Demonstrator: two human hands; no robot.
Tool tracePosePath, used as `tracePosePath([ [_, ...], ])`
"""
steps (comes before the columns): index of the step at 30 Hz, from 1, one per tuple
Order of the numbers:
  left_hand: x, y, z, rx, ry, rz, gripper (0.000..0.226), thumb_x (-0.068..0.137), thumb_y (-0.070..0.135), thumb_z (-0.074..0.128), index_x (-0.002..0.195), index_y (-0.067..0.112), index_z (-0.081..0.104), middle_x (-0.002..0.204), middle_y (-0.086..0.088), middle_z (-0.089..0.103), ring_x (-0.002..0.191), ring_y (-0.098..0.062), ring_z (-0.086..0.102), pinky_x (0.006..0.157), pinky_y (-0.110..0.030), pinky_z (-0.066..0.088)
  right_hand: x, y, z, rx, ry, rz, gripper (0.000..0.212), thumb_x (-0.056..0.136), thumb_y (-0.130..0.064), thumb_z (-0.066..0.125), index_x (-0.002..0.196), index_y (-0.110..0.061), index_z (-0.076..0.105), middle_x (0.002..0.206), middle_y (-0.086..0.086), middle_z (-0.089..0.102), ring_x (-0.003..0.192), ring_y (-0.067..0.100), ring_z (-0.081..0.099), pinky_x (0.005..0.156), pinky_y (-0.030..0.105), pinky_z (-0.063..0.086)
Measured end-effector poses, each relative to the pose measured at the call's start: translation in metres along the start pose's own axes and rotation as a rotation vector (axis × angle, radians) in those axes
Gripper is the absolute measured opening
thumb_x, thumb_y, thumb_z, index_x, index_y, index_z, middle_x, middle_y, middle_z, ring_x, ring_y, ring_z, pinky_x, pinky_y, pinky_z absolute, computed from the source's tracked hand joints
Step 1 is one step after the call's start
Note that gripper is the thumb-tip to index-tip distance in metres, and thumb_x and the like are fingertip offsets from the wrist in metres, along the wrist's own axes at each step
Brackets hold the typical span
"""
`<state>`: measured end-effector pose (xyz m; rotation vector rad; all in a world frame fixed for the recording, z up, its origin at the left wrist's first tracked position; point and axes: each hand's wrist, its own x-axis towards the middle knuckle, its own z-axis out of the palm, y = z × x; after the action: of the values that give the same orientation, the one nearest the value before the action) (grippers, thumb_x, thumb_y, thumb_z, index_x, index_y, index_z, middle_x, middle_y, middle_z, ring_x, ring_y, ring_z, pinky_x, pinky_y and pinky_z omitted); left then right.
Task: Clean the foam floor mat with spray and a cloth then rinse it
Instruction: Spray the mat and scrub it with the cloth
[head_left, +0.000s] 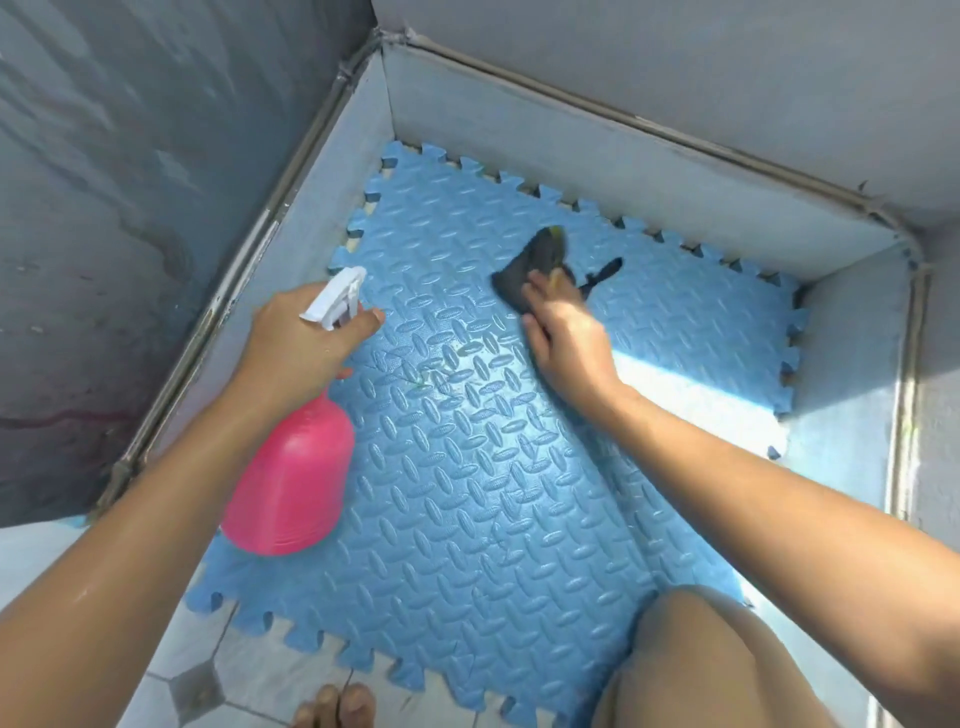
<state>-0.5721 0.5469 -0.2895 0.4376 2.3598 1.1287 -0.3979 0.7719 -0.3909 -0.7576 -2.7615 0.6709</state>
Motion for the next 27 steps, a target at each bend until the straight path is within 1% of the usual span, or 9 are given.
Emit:
tracePosePath([
  [4,0.004,-0.001,0.007,0.067,-0.003,0.011,0.039,0.086,0.035,0.080,0.086,0.000,0.063,0.064,-0.004,0.050,0.054,-0.012,0.054,0.073,-0.046,0.066,-0.075,-0.026,0.014,0.024,-0.349,-0.720,0.038,0.105,-0.026,0.051,0.138,-0.009,0.059,0.149,0.007,0.052,0.147,0.026,0.035,0.122,0.041,0.029],
  [6,0.006,-0.002,0.008,0.137,-0.028,0.052,0.044,0.084,0.042,0.081,0.080,0.004,0.059,0.064,-0.006,0.053,0.059,-0.022,0.057,0.075,-0.041,0.060,-0.071,-0.012,0.006,-0.013,-0.395,-0.882,0.037,0.105,-0.024,0.051,0.138,-0.009,0.059,0.149,0.007,0.052,0.147,0.027,0.036,0.121,0.040,0.031],
  [9,0.002,0.002,0.014,0.231,-0.092,0.108,0.050,0.082,0.046,0.082,0.069,0.007,0.053,0.064,-0.009,0.054,0.064,-0.028,0.048,0.063,-0.034,0.039,-0.033,0.032,-0.015,-0.084,-0.210,-0.583,0.039,0.103,-0.023,0.055,0.140,-0.011,0.058,0.150,0.006,0.051,0.144,0.025,0.042,0.119,0.038,0.035],
  [12,-0.008,-0.002,0.027,0.289,-0.182,0.006,0.058,0.072,0.060,0.077,0.060,0.006,0.061,0.054,-0.008,0.065,0.052,-0.020,0.055,0.059,-0.032,0.043,0.008,0.088,-0.046,-0.118,-0.008,0.031,0.043,0.104,-0.024,0.050,0.146,-0.012,0.050,0.158,0.005,0.040,0.149,0.025,0.031,0.118,0.043,0.033],
  [14,-0.017,-0.008,0.031,0.348,-0.162,-0.074,0.061,0.067,0.066,0.074,0.053,0.009,0.057,0.045,-0.004,0.061,0.046,-0.022,0.058,0.055,-0.034,0.047,0.020,0.109,-0.058,-0.084,0.071,0.323,0.045,0.106,-0.026,0.045,0.148,-0.013,0.047,0.161,0.002,0.036,0.151,0.023,0.024,0.121,0.041,0.028],
  [17,-0.025,-0.015,0.022,0.336,-0.122,-0.074,0.067,0.068,0.065,0.080,0.059,0.006,0.051,0.051,-0.012,0.057,0.051,-0.031,0.055,0.055,-0.039,0.047,0.023,0.112,-0.056,-0.106,0.135,0.386,0.044,0.106,-0.025,0.044,0.147,-0.013,0.048,0.159,0.002,0.038,0.151,0.023,0.026,0.121,0.035,0.025],
  [20,-0.031,-0.021,0.002,0.370,-0.236,-0.018,0.063,0.074,0.060,0.081,0.060,0.007,0.049,0.051,-0.007,0.049,0.047,-0.016,0.040,0.056,-0.036,0.038,0.024,0.107,-0.048,-0.102,0.167,0.425,0.043,0.105,-0.024,0.045,0.146,-0.012,0.050,0.158,0.002,0.040,0.150,0.024,0.027,0.121,0.034,0.024],
  [23,-0.039,-0.034,-0.010,0.365,-0.250,-0.102,0.063,0.067,0.063,0.073,0.056,0.002,0.061,0.047,-0.009,0.062,0.043,-0.020,0.054,0.056,-0.035,0.048,0.025,0.105,-0.043,-0.102,0.179,0.448,0.042,0.105,-0.025,0.044,0.145,-0.012,0.052,0.157,0.002,0.042,0.150,0.025,0.028,0.122,0.036,0.023],
  [27,-0.048,-0.043,-0.019,0.320,-0.167,-0.107,0.075,0.066,0.070,0.078,0.062,-0.002,0.056,0.057,-0.020,0.061,0.045,-0.019,0.046,0.052,-0.034,0.043,0.022,0.092,-0.039,-0.077,0.176,0.387,0.040,0.105,-0.024,0.046,0.141,-0.010,0.056,0.155,0.003,0.045,0.149,0.026,0.030,0.121,0.033,0.023],
])
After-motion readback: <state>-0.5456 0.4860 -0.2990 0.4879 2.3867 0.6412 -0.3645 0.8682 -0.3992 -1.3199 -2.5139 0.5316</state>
